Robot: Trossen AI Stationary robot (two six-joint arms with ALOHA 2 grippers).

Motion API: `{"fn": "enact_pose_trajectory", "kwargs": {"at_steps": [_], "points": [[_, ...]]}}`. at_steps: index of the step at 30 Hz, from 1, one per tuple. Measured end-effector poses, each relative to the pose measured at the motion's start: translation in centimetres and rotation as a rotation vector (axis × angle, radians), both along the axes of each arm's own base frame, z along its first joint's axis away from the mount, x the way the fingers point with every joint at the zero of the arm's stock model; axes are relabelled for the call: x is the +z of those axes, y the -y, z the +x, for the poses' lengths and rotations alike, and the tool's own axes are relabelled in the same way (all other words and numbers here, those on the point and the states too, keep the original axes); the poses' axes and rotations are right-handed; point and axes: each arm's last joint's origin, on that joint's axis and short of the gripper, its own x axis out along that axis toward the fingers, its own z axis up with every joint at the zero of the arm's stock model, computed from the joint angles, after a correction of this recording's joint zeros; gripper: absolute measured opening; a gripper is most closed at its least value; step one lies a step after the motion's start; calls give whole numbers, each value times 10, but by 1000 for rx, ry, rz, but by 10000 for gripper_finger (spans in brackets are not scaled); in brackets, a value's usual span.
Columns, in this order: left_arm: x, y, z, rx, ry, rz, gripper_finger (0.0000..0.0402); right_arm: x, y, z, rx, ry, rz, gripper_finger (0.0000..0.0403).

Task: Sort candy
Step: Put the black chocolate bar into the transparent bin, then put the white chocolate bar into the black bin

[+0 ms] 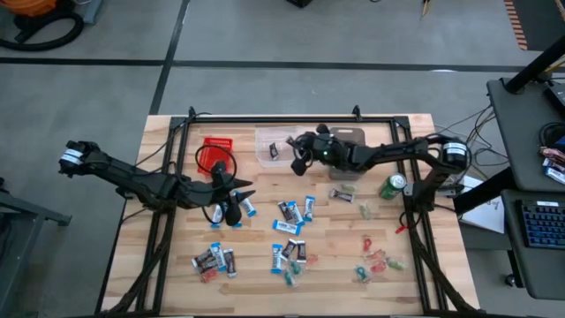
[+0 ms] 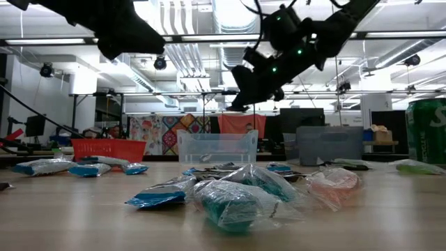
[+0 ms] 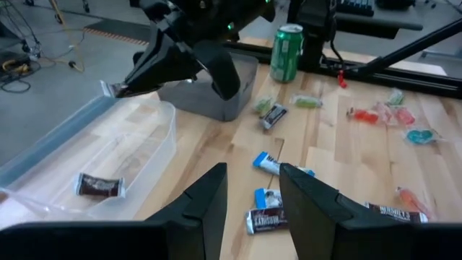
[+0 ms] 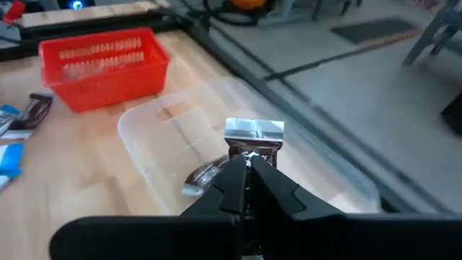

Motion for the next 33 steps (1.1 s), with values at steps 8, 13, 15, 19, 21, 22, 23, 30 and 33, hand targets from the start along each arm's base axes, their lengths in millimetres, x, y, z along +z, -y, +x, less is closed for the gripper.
{"fn": "enact_pose_trajectory", "kwargs": {"at_steps": [8,13,15,19,21,22,23,30,33], "points": [[-4,0,-2,16,-28,-35,111,-10,12,20,-30,-53,76,70],[-8,-1,-4,28,-59,-81,111,-2,14,24,-20,-82,81,106],[-11,-1,-5,39,-83,-107,111,6,12,23,10,-91,93,114],[-19,-3,-11,103,-145,-187,111,27,4,20,117,-99,154,120],[-24,-3,-15,136,-185,-246,111,33,-2,17,152,-129,185,120],[-26,-3,-16,155,-202,-278,111,36,-6,16,170,-143,197,119],[-29,-4,-19,172,-227,-308,111,39,-9,14,183,-147,202,118],[-49,0,-24,268,-396,-528,97,46,-30,8,238,-194,216,116],[-61,6,-20,267,-477,-572,90,46,-34,9,251,-201,213,113]]}}
